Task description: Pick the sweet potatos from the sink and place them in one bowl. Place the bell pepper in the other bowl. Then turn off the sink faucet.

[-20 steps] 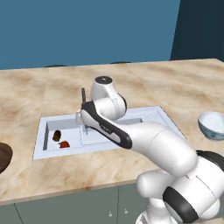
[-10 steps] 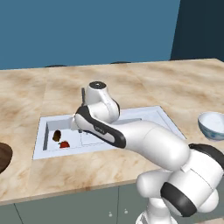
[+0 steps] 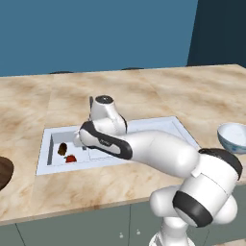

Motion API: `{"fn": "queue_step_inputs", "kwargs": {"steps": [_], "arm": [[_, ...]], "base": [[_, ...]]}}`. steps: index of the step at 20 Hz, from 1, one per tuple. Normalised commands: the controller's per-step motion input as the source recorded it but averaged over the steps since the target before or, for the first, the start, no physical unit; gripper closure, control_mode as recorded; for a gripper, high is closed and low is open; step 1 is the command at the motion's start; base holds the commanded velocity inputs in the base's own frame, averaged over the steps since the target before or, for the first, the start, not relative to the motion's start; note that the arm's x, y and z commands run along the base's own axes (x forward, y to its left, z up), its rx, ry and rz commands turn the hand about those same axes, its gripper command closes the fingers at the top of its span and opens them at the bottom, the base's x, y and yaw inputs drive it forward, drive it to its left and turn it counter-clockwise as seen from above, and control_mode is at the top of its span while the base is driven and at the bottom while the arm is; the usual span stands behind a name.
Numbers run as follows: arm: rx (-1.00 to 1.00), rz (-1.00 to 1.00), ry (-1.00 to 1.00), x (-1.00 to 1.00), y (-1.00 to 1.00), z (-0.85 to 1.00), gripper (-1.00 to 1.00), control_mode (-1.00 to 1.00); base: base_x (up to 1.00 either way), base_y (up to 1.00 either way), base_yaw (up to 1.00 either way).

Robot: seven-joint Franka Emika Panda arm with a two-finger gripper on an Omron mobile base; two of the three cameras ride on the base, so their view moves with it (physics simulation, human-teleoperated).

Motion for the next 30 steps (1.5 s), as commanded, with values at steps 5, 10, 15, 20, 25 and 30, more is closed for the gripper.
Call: {"fn": "queue_step_inputs", "kwargs": {"steps": [5, 10, 15, 20, 25, 30], "arm": [[0.0, 0.04, 0.0, 0.31, 0.22, -0.21, -1.0, -1.0], [0.0, 0.01, 0.0, 0.34, 0.28, -0.18, -1.0, -1.0], [0.0, 0.0, 0.0, 0.33, 0.12, -0.14, -1.0, -1.0], [0.0, 0.0, 0.02, 0.17, 0.18, -0.2, -1.0, -1.0], [0.0, 0.0, 0.01, 0.16, 0.19, -0.2, -1.0, -1.0], [0.0, 0.0, 0.0, 0.23, 0.05, -0.23, -1.0, -1.0]], "base": [[0.0, 0.0, 0.0], [0.0, 0.0, 0.0], [0.0, 0.0, 0.0], [0.0, 0.0, 0.0], [0.0, 0.0, 0.0], [0.0, 0.0, 0.0]]}}
